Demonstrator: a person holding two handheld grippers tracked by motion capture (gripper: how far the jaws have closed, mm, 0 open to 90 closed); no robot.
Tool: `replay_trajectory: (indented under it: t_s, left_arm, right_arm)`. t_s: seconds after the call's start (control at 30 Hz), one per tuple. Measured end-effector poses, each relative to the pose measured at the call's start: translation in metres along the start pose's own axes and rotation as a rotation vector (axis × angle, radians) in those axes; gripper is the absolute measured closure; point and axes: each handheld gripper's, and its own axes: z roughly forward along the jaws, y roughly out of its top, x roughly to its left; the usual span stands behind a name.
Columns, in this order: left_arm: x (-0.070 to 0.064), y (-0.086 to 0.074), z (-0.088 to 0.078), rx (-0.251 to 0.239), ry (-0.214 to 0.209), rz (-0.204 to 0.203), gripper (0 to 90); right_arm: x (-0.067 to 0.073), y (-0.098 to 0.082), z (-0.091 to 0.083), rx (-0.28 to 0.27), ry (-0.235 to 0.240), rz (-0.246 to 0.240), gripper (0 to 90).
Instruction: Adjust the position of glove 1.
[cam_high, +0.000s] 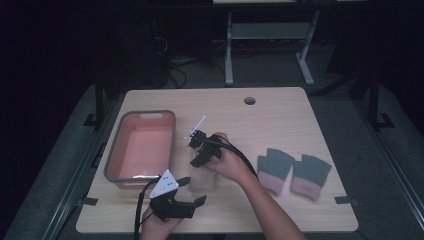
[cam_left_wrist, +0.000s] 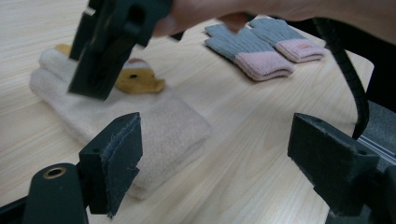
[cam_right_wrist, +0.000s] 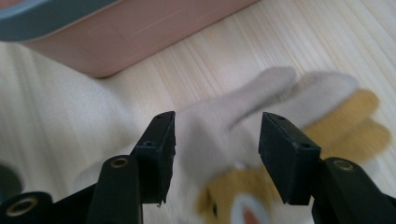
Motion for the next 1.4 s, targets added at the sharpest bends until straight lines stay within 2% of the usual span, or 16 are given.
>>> replay_trajectory:
  t_s: [0.07, 0.2, 0.27, 0.53, 0.7, 1.0, 1.17, 1.2, 1.27, 1.33, 1.4]
  left_arm:
    - [0.0, 0.0, 0.0, 0.001, -0.001, 0.001, 17.9]
    - [-0.001, 0.0, 0.0, 0.009, -0.005, 0.003, 17.9]
    - [-0.001, 0.0, 0.0, 0.008, -0.005, 0.001, 17.9]
    - [-0.001, -0.001, 0.001, 0.007, -0.009, -0.008, 17.9]
    - [-0.001, -0.001, 0.004, 0.016, -0.02, -0.023, 17.9]
    - [0.001, -0.001, 0.01, 0.037, -0.034, -0.052, 17.9]
    - [0.0, 0.001, 0.015, 0.046, -0.049, -0.069, 17.9]
    - [0.0, 0.002, 0.017, 0.046, -0.053, -0.082, 17.9]
    - [0.0, 0.004, 0.019, 0.044, -0.056, -0.094, 18.0]
    - [0.001, 0.007, 0.021, 0.044, -0.062, -0.122, 18.0]
    - [0.002, 0.009, 0.022, 0.045, -0.067, -0.13, 18.0]
  right_arm:
    - [0.001, 0.001, 0.003, 0.007, -0.008, -0.008, 44.7]
    - [0.002, 0.004, 0.021, 0.07, -0.047, -0.033, 43.6]
    - [0.003, 0.002, 0.026, 0.081, -0.054, -0.042, 43.7]
    - [0.001, -0.005, 0.024, 0.087, -0.067, -0.055, 44.4]
    - [-0.005, -0.016, 0.017, 0.101, -0.076, -0.045, 44.4]
    - [-0.019, -0.049, -0.002, 0.096, -0.084, 0.004, 44.3]
    - [-0.022, -0.057, -0.007, 0.09, -0.082, 0.028, 44.0]
    - [-0.023, -0.059, -0.013, 0.066, -0.083, 0.048, 43.6]
    - [-0.023, -0.059, -0.015, 0.052, -0.077, 0.052, 43.3]
    - [-0.023, -0.062, -0.03, 0.002, -0.067, 0.081, 42.2]
    - [-0.023, -0.063, -0.033, -0.009, -0.065, 0.089, 41.9]
